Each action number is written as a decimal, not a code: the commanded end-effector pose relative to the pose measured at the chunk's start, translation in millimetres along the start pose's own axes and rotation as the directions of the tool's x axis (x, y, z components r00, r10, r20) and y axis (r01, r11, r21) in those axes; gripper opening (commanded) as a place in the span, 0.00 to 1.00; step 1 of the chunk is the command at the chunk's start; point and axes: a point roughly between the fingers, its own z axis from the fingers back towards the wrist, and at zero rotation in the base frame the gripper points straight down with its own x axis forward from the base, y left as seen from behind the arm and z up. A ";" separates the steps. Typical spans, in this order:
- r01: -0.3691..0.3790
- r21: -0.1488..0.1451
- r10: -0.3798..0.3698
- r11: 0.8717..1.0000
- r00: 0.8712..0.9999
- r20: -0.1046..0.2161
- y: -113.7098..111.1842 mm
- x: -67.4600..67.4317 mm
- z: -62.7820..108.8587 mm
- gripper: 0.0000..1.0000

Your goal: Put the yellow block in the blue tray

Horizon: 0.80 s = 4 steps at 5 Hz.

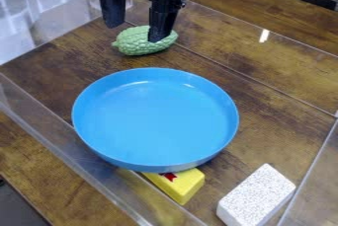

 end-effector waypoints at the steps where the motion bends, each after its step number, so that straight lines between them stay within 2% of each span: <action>1: -0.052 -0.007 0.052 0.999 0.998 -0.017 -1.9 -8.6 -17.0 1.00; 2: 0.102 -0.004 -0.102 0.995 0.995 -0.005 -13.1 -30.3 -43.3 1.00; 3: 0.269 0.007 -0.269 0.963 0.963 0.028 -39.8 -32.0 -49.9 1.00; 4: 0.408 0.036 -0.409 0.912 0.911 0.045 -69.8 -30.4 -58.2 1.00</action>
